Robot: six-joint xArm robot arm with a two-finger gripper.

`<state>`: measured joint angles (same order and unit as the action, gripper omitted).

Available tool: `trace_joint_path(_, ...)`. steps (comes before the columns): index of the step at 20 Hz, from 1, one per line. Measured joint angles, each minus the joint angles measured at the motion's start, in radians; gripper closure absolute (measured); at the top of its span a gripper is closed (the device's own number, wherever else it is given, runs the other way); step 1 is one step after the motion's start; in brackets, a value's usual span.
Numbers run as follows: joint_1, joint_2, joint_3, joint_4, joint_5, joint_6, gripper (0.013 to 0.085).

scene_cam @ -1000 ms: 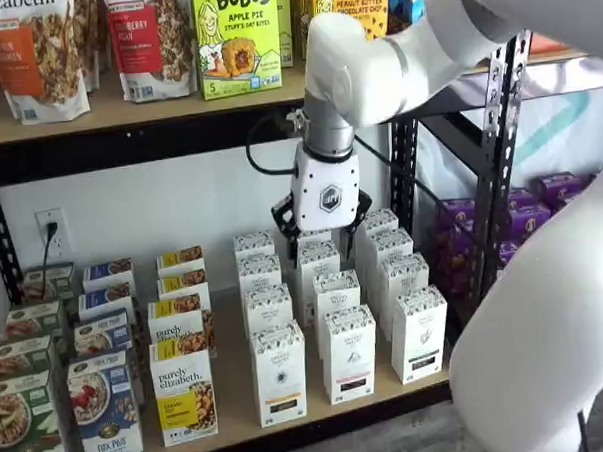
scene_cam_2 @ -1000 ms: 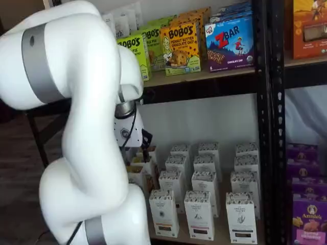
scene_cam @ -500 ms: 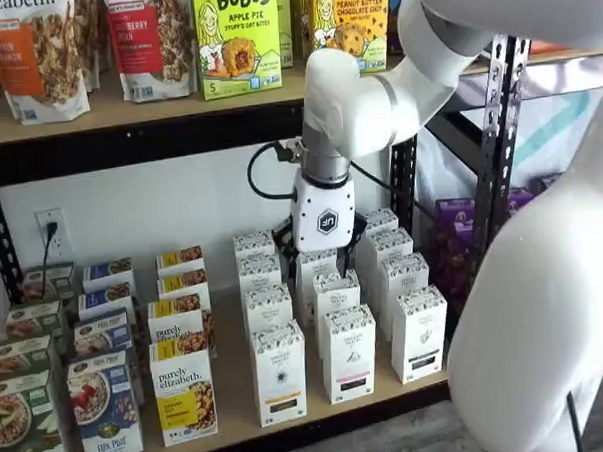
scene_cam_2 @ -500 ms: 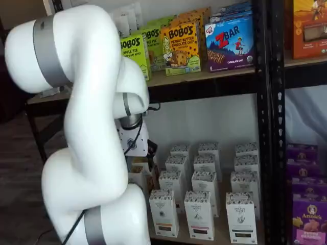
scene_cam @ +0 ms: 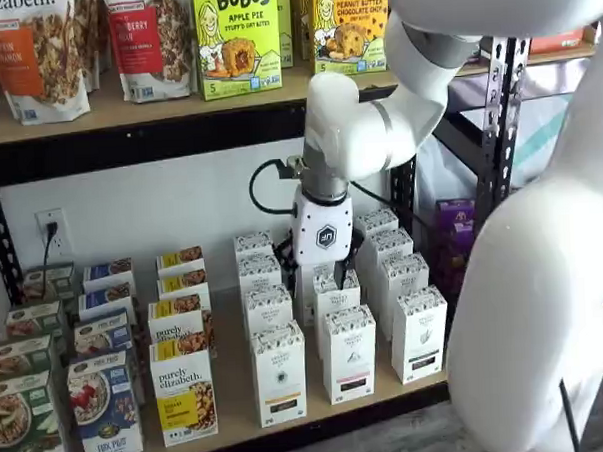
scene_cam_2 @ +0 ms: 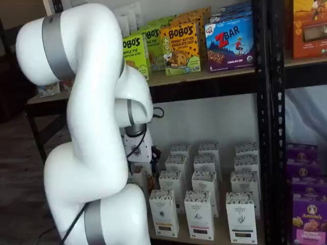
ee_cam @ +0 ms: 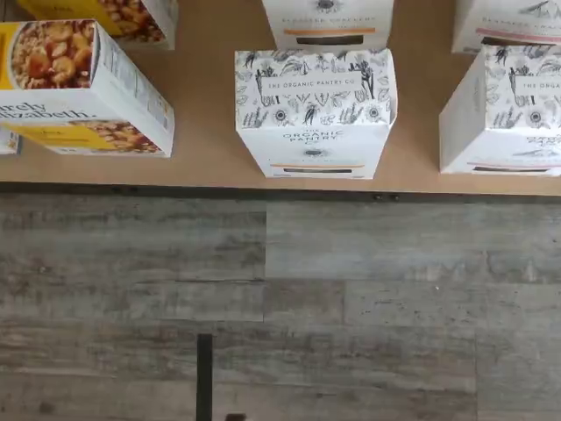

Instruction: Pick up the white box with a yellow strip in the middle, on the bottom shelf, the fourth box from the left

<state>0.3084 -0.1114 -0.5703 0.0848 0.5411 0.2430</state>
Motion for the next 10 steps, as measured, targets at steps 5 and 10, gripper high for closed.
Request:
trace_joint_path(5,-0.005,0.061,-0.016,0.018,-0.035,-0.022,0.013)
trace_joint_path(10,-0.014,0.129,-0.04,0.007,-0.081,-0.025,0.013)
